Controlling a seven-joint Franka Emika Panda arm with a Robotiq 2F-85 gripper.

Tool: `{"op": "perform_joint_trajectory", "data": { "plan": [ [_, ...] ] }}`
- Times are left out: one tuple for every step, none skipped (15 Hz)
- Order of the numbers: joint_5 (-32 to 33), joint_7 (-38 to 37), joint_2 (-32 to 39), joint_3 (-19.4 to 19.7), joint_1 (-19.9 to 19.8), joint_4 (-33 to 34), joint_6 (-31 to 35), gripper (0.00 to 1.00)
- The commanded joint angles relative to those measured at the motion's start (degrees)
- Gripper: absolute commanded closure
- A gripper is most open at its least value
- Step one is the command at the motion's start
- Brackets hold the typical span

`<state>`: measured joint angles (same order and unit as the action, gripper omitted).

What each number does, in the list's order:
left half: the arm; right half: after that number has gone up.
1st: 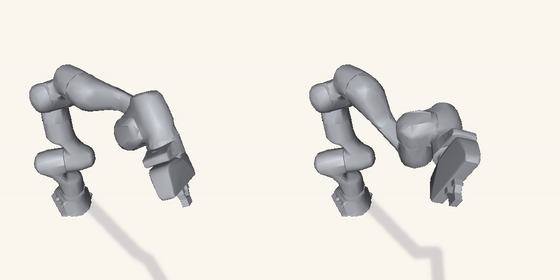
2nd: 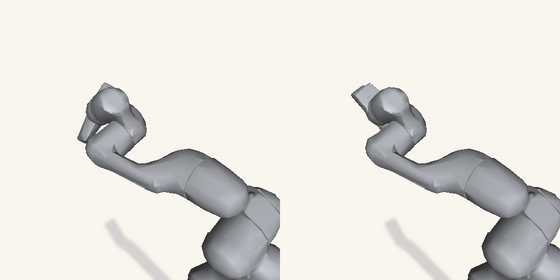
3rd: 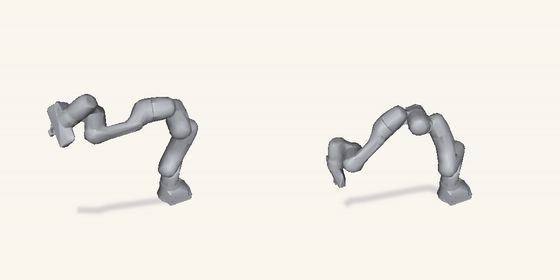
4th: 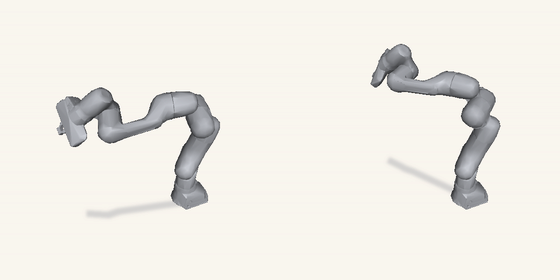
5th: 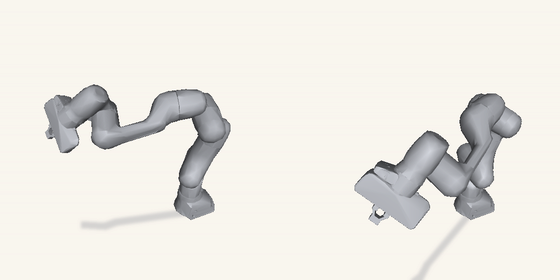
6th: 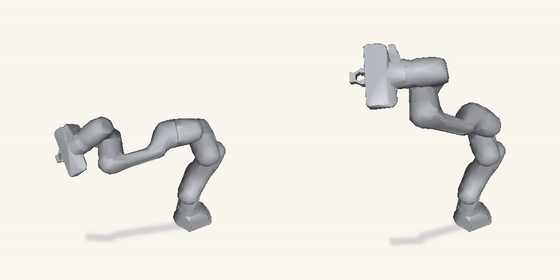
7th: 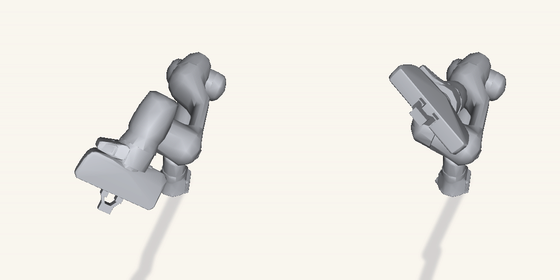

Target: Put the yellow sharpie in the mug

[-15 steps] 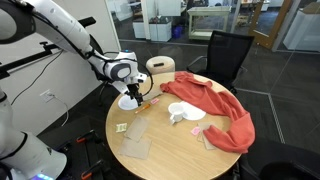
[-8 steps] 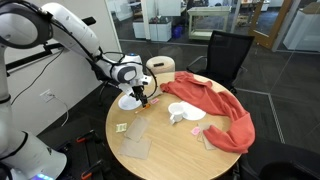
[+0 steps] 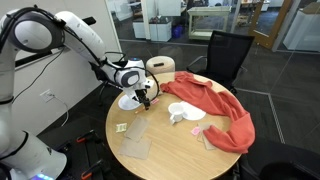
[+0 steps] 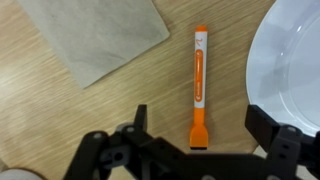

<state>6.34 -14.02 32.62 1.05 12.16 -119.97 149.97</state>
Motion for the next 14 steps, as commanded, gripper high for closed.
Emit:
{"op": "perform_joint_trajectory", "data": {
  "plan": [
    [0.9,-2.41,2.01,1.67,1.64,1.77,1.33,0.0],
    [0.81,-2.49,2.41,1.82,1.77,2.05,1.59,0.15],
    [0.78,-2.38,2.77,1.88,1.81,2.4,1.53,0.26],
    [0.77,-2.5,3.09,1.99,1.92,2.7,1.61,0.34],
    [0.69,-2.48,3.31,2.03,1.94,2.94,1.6,0.41],
    [0.6,-2.35,3.52,2.06,1.87,3.24,1.48,0.48],
    [0.56,-2.38,3.78,2.11,1.92,3.45,1.53,0.58],
    [0.54,-2.44,3.85,2.16,2.01,3.59,1.54,0.64],
    [0.47,-2.4,3.73,2.08,2.02,3.69,1.43,0.73],
    [0.46,-2.4,3.74,2.09,2.06,3.79,1.45,0.79],
    [0.43,-2.53,3.67,2.1,2.16,3.77,1.42,0.88],
    [0.31,-2.7,3.53,2.07,2.13,3.75,1.22,0.95],
    [0.19,-2.86,3.47,1.98,2.02,3.71,1.21,0.99],
    [-0.04,-2.82,3.38,1.8,1.87,3.78,0.83,1.0]
  ]
}}
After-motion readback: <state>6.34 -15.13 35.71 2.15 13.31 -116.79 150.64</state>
